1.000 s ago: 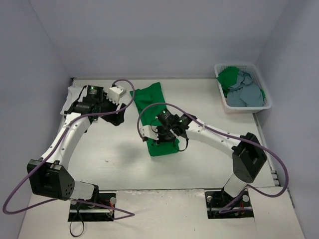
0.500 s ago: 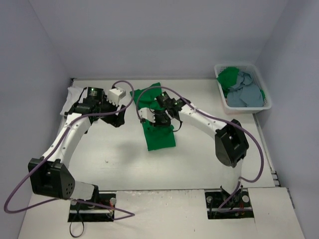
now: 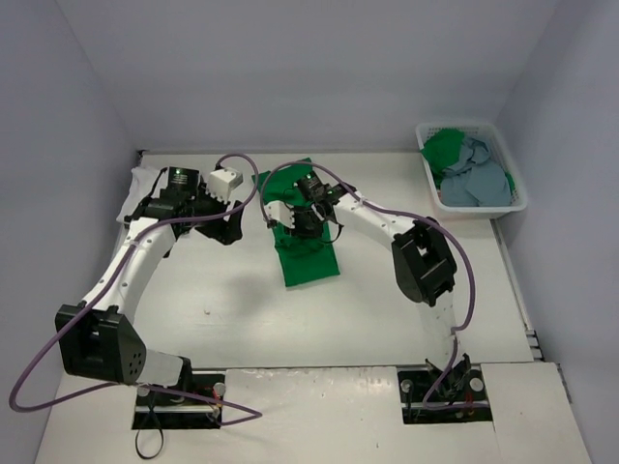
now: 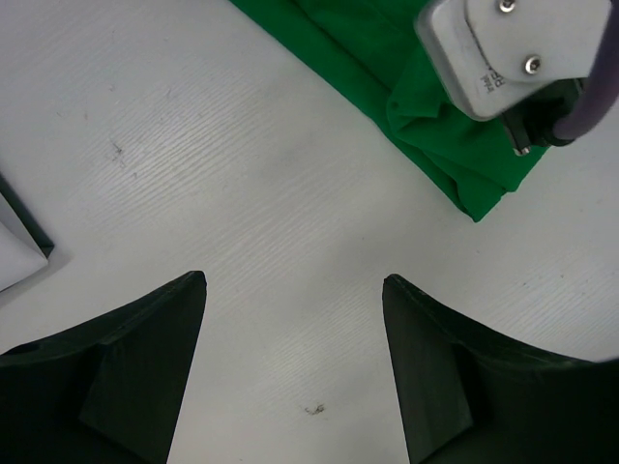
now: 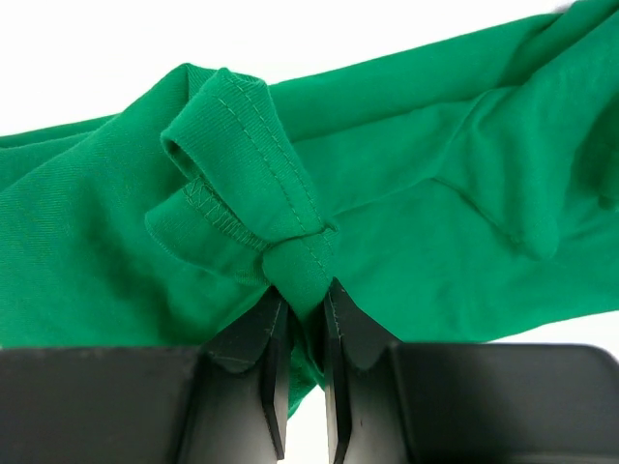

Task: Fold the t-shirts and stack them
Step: Fold the rectangle-folded T-shirt at the center of the board.

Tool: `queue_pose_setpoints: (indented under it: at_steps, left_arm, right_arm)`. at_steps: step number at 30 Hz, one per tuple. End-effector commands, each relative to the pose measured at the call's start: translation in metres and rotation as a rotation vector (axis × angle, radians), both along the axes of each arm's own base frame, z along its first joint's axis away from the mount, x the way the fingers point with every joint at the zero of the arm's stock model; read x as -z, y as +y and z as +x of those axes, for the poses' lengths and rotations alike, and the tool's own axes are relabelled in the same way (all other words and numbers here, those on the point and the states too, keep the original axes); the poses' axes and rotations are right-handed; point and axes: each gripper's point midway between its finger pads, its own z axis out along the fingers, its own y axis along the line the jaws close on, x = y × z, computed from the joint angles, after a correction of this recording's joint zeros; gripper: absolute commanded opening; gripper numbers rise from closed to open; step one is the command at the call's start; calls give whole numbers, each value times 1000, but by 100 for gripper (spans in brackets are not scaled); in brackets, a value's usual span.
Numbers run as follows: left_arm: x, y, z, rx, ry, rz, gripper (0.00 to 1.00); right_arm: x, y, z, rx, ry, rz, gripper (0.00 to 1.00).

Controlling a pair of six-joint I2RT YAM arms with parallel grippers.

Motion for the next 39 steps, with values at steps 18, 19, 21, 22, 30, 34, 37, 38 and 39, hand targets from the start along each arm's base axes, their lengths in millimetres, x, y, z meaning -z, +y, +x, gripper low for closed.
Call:
queue_pose_setpoints:
  at_steps: [18,19,21,22,30,34,37,38,39]
  left_arm:
    - [-23,-8,5,14,-58,-80,68]
    - [-23,-8,5,13,-59,-81,68]
    - [-24,-8,5,13,-59,-86,68]
    - [-23,-8,4,13,-56,-86,68]
    - [-22,-6,4,7,-52,-95,68]
    - [-22,-7,3,7,-45,-102,68]
    - [-23,-7,3,8,-47,-104,68]
    - [-23,-6,4,6,-47,-103,68]
    - [-22,-6,3,5,-44,-101,68]
  right_arm:
    - [-35,0,81,229,-283,76,50]
    - [-45,4,90,268,-325,118,50]
    - [-48,-3,99,332,-379,119,50]
    - [-58,0,109,362,-433,166,50]
    - [-68,-28,122,562,-571,173,49]
    - [-86,-33,124,612,-616,231,49]
    - [-99,-37,127,657,-638,268,49]
    - [-102,-38,127,668,-641,275,49]
    - [-109,-41,126,681,-642,285,49]
